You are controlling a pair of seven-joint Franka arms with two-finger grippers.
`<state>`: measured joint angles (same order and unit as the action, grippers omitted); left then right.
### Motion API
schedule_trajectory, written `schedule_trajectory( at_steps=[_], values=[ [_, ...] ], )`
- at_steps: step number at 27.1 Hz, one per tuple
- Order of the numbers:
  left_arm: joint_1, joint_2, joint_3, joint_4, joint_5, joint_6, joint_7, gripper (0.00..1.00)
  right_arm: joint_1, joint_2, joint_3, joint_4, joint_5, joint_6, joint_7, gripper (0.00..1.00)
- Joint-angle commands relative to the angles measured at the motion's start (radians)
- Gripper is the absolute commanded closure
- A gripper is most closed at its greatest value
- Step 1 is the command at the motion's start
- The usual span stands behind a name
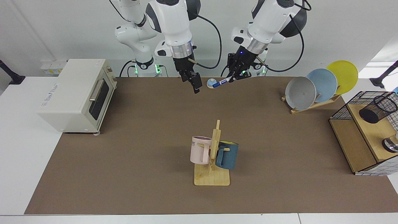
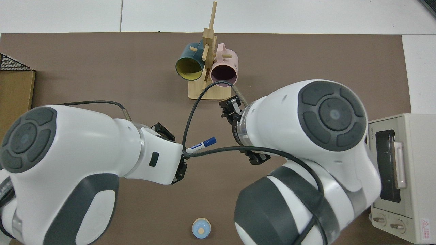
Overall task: Put markers into pen holder
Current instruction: 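Carry the marker into the pen holder with the left gripper and release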
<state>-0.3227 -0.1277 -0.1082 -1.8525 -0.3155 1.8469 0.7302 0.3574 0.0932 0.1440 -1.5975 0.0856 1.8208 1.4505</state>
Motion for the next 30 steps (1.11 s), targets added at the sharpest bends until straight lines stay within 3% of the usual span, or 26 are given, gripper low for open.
schedule_trajectory(
  at_steps=[1,6,9,21,30],
  values=[
    [0.057,-0.015,-0.005,0.009,0.069,-0.021,-0.025,1.00,-0.070,-0.032,0.011,-0.039,-0.020,-0.026,-0.194,0.01],
    [0.132,-0.013,-0.005,0.032,0.117,-0.061,-0.025,1.00,-0.113,-0.043,0.009,-0.039,-0.030,-0.063,-0.379,0.01],
    [0.175,-0.013,-0.002,0.042,0.211,-0.074,-0.037,1.00,-0.135,-0.056,0.009,-0.047,-0.038,-0.071,-0.519,0.01],
    [0.274,0.000,0.018,0.124,0.355,-0.158,-0.043,1.00,-0.192,-0.099,0.009,-0.064,-0.043,-0.120,-0.932,0.01],
    [0.338,0.069,0.016,0.278,0.552,-0.251,-0.011,1.00,-0.195,-0.104,0.011,-0.064,-0.136,-0.141,-1.062,0.01]
  ],
)
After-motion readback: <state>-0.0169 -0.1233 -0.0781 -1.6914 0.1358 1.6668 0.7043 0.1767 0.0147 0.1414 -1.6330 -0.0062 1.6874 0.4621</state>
